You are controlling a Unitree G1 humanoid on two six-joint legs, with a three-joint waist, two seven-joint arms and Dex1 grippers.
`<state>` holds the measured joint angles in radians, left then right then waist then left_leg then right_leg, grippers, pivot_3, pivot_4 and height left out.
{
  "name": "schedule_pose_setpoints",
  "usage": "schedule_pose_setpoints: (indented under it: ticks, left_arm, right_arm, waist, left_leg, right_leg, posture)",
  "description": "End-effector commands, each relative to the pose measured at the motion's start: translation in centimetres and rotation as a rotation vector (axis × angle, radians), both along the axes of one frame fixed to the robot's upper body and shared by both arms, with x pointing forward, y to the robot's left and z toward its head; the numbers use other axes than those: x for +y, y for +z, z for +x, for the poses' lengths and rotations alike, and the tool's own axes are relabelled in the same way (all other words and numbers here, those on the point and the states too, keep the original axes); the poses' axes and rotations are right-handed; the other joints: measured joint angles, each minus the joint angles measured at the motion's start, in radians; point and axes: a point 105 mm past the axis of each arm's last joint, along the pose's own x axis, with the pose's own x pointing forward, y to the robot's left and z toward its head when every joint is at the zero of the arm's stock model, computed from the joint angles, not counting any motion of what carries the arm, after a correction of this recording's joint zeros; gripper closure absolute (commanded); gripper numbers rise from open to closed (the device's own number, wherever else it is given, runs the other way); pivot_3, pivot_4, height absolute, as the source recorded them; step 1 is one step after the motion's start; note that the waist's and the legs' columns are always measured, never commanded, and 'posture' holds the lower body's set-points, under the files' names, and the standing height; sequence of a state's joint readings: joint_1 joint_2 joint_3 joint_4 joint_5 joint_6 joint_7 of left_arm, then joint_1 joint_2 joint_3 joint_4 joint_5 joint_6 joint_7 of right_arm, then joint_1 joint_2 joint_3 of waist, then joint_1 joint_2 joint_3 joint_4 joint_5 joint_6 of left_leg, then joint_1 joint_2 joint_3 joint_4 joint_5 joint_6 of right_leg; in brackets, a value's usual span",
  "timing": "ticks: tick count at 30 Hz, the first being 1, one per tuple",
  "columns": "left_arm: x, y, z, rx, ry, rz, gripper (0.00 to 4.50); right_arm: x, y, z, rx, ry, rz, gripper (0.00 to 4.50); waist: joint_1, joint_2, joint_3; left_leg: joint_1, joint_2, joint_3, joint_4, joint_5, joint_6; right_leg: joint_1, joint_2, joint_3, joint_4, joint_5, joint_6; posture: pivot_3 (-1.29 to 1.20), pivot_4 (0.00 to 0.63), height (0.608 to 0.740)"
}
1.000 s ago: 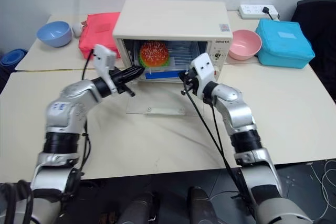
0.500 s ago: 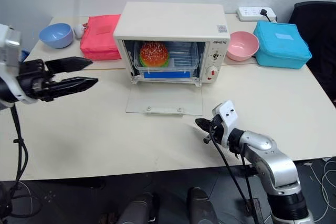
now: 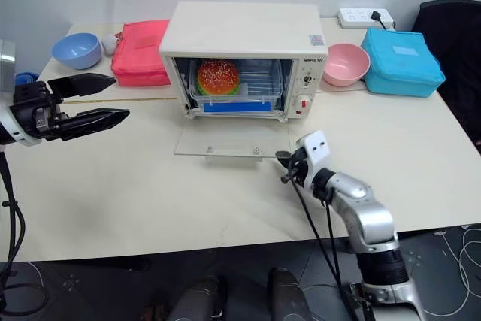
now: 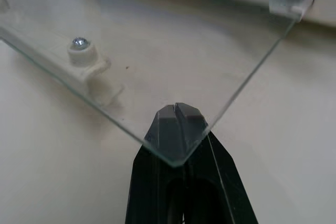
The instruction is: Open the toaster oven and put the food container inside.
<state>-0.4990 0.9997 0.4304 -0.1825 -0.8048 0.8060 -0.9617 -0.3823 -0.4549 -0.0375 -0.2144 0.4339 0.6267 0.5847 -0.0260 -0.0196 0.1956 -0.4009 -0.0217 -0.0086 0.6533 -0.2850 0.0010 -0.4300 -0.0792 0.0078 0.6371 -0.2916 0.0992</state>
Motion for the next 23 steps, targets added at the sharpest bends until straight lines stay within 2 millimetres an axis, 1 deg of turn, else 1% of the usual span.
schedule_pose_setpoints:
  ticks: [1, 2, 4, 6, 7, 8, 10, 13, 15, 19, 20, 23]
  left_arm:
    - [0.5, 0.7, -0.2, -0.054, 0.023, 0.002, 0.03]
    - [0.6, 0.7, -0.1, -0.055, 0.027, 0.002, 0.03]
    - [0.7, 0.6, 0.0, -0.057, 0.034, 0.004, 0.03]
    - [0.9, 0.5, 0.1, -0.058, 0.04, 0.003, 0.03]
    - [1.0, 0.5, 0.2, -0.059, 0.041, 0.003, 0.0]
    - [1.1, 0.6, 0.2, -0.059, 0.045, 0.005, 0.0]
    - [1.3, 0.6, 0.3, -0.061, 0.05, 0.011, 0.0]
    - [1.7, 0.7, 0.2, -0.061, 0.054, 0.026, 0.0]
    - [2.0, 0.6, 0.1, -0.065, 0.056, 0.042, 0.0]
    - [2.7, 0.6, -0.1, -0.055, 0.066, 0.057, 0.0]
    - [2.9, 0.6, -0.1, -0.052, 0.069, 0.06, 0.0]
    - [3.2, 0.6, -0.1, -0.048, 0.074, 0.067, 0.0]
  right_arm:
    - [-0.9, 7.6, -1.2, -0.171, 0.067, 0.091, 4.5]
    - [-1.6, 8.8, -1.0, -0.182, 0.061, 0.096, 4.5]
    - [-2.8, 10.2, -0.9, -0.184, 0.055, 0.09, 4.5]
    - [-4.2, 11.0, -1.1, -0.16, 0.061, 0.077, 4.5]
    - [-4.6, 11.1, -1.2, -0.148, 0.065, 0.073, 4.11]
    - [-5.2, 11.0, -1.7, -0.128, 0.094, 0.036, 3.9]
    - [-6.1, 10.8, -2.8, -0.099, 0.139, -0.026, 3.25]
    - [-7.5, 10.9, -3.7, -0.081, 0.157, -0.075, 2.22]
    - [-9.0, 11.6, -4.1, -0.068, 0.137, -0.089, 1.57]
    - [-10.9, 13.0, -4.8, -0.079, 0.114, -0.091, 0.22]
    - [-11.1, 13.1, -5.0, -0.081, 0.121, -0.095, 0.03]
    - [-10.9, 12.7, -5.3, -0.09, 0.151, -0.145, 0.03]
  waist:
    - [0.001, 0.0, 0.0]
    - [0.0, 0.0, 0.0]
    - [0.0, -0.001, 0.0]
    - [0.001, -0.001, 0.0]
    - [0.002, -0.001, 0.0]
    - [0.002, -0.001, 0.0]
    - [0.006, 0.0, 0.0]
    - [0.006, 0.0, 0.0]
    - [0.002, 0.0, 0.0]
    - [-0.001, 0.0, 0.0]
    - [-0.001, 0.0, 0.0]
    - [-0.001, 0.0, 0.0]
  left_leg:
    - [-0.001, 0.0, 0.0, 0.0, 0.0, 0.0]
    - [-0.001, 0.0, -0.001, 0.0, 0.0, 0.0]
    - [-0.001, 0.0, -0.001, 0.0, 0.0, 0.0]
    - [0.0, 0.001, -0.002, -0.001, 0.0, 0.0]
    - [-0.001, 0.0, -0.002, -0.001, 0.0, 0.0]
    - [-0.001, 0.0, -0.001, -0.001, 0.0, 0.001]
    - [-0.002, 0.0, -0.001, 0.0, -0.004, 0.007]
    - [-0.002, 0.0, 0.0, 0.002, -0.004, 0.008]
    - [-0.002, 0.0, 0.001, 0.003, -0.004, 0.008]
    - [-0.001, 0.001, 0.002, 0.003, -0.004, 0.008]
    - [-0.001, 0.001, 0.002, 0.003, -0.004, 0.008]
    - [-0.001, 0.001, 0.002, 0.003, -0.004, 0.008]
  right_leg:
    - [0.0, 0.0, 0.0, 0.0, 0.0, 0.0]
    - [0.0, 0.0, 0.0, 0.0, 0.0, 0.0]
    - [0.0, 0.0, -0.001, -0.001, 0.0, 0.0]
    - [0.001, 0.0, -0.002, -0.002, 0.0, 0.0]
    - [0.0, 0.0, -0.001, -0.002, 0.0, 0.0]
    - [0.001, 0.0, -0.001, -0.002, 0.0, 0.0]
    - [0.0, -0.001, -0.001, -0.002, 0.0, 0.0]
    - [0.001, -0.001, -0.001, -0.002, 0.0, 0.0]
    - [0.001, 0.0, 0.0, -0.001, 0.0, 0.0]
    - [0.001, 0.0, 0.001, -0.001, 0.0, 0.0]
    - [0.001, 0.0, 0.001, -0.002, 0.0, 0.0]
    - [0.001, 0.0, 0.001, -0.002, 0.0, 0.0]
  posture:
    - [0.0, 0.15, 0.74]
    - [0.0, 0.15, 0.74]
    - [0.0, 0.15, 0.74]
    - [0.0, 0.15, 0.74]
    - [0.0, 0.15, 0.74]
    - [0.0, 0.15, 0.74]
    - [0.0, 0.15, 0.74]
    - [0.0, 0.15, 0.74]
    - [0.0, 0.15, 0.74]
    - [0.0, 0.15, 0.74]
    - [0.0, 0.15, 0.74]
    - [0.0, 0.15, 0.74]
